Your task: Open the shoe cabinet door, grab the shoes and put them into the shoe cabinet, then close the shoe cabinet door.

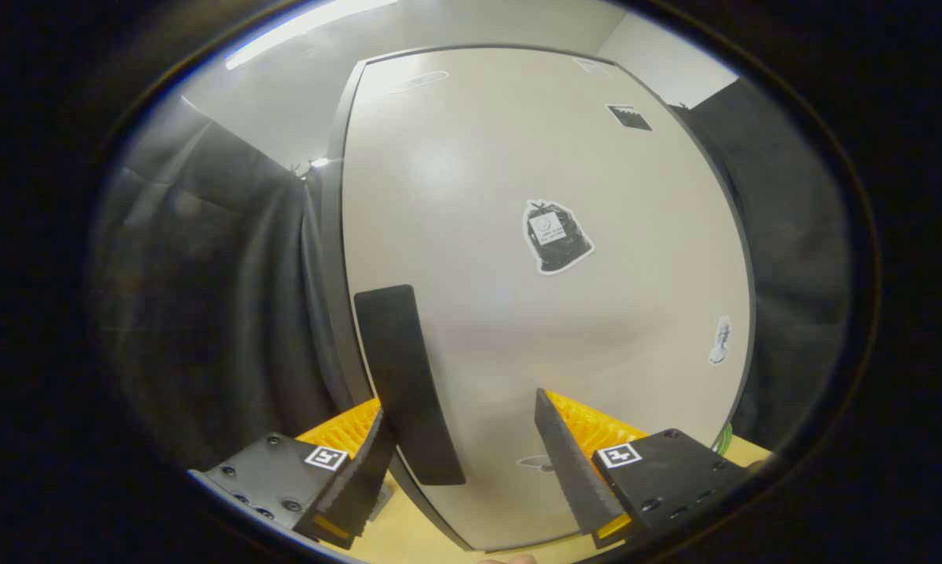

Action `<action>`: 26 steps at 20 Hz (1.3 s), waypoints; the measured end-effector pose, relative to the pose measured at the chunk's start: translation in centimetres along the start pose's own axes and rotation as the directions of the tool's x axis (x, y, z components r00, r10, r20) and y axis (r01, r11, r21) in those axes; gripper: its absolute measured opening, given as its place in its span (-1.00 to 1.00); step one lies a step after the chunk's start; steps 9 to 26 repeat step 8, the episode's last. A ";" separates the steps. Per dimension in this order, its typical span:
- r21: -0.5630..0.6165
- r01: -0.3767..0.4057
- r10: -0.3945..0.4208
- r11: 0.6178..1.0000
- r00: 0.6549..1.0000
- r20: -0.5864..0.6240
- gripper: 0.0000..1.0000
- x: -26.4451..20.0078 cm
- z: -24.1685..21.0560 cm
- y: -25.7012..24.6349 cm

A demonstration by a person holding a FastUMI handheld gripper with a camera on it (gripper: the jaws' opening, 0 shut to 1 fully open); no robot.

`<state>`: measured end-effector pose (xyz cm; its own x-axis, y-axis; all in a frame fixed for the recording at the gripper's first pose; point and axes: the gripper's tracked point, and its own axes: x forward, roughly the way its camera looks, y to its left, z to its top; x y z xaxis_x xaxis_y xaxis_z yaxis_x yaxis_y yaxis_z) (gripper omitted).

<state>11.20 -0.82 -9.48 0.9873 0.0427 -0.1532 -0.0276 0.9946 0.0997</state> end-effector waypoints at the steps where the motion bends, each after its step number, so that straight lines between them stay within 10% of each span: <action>1: 0.004 0.003 -0.003 1.000 1.000 0.001 0.98 -0.1 0.0 0.1; 26: 0.019 -0.046 0.045 0.999 0.998 0.040 0.98 -1.4 0.4 1.0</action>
